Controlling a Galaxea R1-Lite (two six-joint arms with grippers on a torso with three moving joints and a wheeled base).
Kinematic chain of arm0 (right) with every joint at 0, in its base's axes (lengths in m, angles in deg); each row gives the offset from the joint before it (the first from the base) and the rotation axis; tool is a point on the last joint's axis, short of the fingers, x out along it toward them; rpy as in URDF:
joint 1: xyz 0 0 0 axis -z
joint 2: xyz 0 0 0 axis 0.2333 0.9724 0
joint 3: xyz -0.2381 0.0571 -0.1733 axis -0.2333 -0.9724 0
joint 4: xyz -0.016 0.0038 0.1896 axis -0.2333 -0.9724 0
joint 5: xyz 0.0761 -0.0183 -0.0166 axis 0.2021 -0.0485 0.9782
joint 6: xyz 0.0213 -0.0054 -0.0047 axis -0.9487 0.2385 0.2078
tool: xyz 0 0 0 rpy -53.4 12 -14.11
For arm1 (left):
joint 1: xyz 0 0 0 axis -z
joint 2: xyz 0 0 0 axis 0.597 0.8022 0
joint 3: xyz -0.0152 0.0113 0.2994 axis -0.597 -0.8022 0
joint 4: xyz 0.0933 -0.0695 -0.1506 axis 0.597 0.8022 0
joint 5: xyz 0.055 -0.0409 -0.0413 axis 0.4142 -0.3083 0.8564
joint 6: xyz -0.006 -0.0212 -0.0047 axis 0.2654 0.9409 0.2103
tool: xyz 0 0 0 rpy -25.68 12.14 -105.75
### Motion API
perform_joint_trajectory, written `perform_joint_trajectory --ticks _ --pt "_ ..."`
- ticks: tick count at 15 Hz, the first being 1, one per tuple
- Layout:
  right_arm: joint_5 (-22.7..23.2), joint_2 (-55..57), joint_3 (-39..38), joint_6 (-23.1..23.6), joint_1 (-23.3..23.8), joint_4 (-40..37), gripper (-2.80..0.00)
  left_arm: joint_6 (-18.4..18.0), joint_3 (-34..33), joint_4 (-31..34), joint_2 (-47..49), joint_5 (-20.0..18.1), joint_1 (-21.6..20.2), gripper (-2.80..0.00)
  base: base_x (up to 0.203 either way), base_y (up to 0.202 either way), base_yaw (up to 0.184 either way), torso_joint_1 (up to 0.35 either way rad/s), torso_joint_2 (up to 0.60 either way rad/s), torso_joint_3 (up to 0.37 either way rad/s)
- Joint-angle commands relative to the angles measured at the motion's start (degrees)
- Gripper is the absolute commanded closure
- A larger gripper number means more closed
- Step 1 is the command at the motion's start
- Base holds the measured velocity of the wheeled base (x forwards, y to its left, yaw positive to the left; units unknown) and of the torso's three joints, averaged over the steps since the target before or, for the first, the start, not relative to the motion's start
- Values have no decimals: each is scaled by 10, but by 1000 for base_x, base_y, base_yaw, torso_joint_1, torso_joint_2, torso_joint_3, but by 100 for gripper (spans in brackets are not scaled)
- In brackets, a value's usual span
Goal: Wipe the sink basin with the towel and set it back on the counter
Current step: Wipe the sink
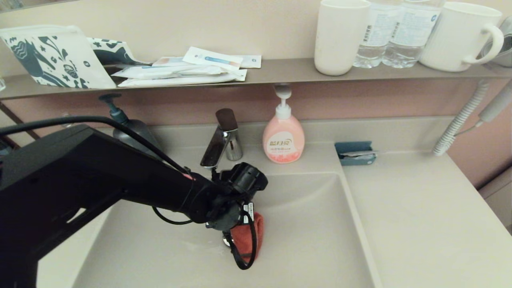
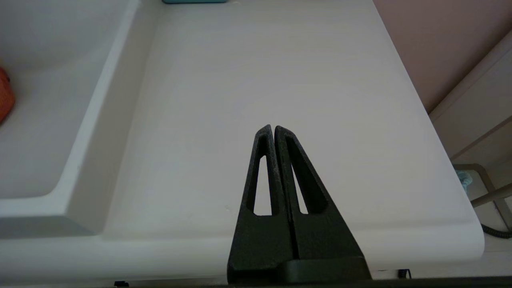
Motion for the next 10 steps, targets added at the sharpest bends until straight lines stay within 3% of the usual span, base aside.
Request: perform_joint_trajectory --ticks 1,5,7,10 --pt "0 0 1 0 0 0 0 5 -3 -5 -19 2 -1 0 0 0 0 0 0 0" --pt "0 0 0 0 0 0 0 71 -33 -10 -33 11 23 0 0 0 0 0 0 0" --pt "0 0 0 0 0 0 0 105 -37 -21 -30 53 50 0 0 0 0 0 0 0" --pt "0 0 0 0 0 0 0 119 -38 -64 -22 82 81 0 0 0 0 0 0 0"
